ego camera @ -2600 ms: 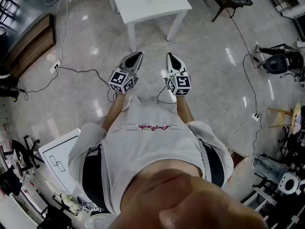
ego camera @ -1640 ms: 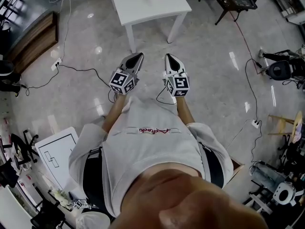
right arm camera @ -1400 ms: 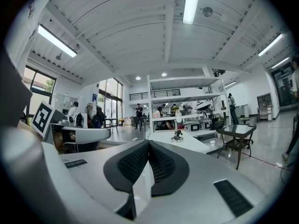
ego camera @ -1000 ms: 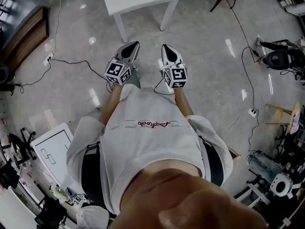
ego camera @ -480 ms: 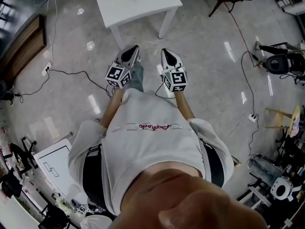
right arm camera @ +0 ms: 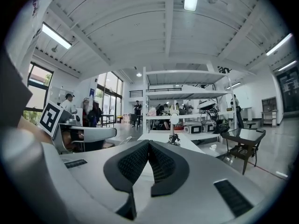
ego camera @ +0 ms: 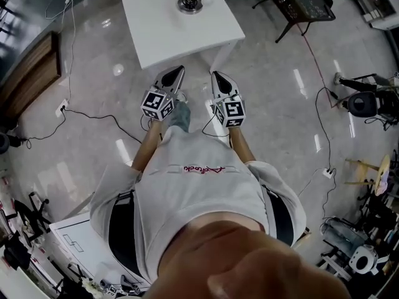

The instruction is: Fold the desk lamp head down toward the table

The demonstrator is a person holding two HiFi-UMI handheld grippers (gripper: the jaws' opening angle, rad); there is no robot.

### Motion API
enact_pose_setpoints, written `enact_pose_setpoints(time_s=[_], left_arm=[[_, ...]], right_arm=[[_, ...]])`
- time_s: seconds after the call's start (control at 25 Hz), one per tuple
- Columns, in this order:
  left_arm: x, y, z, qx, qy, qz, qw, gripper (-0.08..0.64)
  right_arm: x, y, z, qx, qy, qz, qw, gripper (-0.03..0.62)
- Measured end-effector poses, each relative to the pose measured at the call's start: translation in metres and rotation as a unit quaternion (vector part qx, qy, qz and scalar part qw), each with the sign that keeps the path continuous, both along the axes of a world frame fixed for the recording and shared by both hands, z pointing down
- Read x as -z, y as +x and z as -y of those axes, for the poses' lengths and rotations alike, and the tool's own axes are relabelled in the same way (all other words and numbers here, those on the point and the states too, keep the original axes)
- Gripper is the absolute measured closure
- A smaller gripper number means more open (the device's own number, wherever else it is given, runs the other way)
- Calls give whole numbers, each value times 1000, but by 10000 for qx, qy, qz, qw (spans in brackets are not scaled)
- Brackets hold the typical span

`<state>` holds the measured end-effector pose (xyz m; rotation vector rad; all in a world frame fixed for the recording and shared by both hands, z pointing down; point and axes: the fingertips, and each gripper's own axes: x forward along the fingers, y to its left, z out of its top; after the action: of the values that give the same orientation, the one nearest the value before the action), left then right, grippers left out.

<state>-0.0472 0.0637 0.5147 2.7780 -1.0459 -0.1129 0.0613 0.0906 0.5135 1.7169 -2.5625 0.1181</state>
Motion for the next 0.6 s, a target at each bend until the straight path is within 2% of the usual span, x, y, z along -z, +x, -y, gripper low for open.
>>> enact_pose_setpoints(time_s=[0.36, 0.6], left_arm=[[1, 3, 100, -42, -171, 23, 9998, 535], [9, 2, 162, -121, -193, -40, 9997, 535]], right_arm=[[7, 11, 97, -147, -91, -5, 9998, 572], [14, 31, 150, -550, -118, 1, 9984, 572]])
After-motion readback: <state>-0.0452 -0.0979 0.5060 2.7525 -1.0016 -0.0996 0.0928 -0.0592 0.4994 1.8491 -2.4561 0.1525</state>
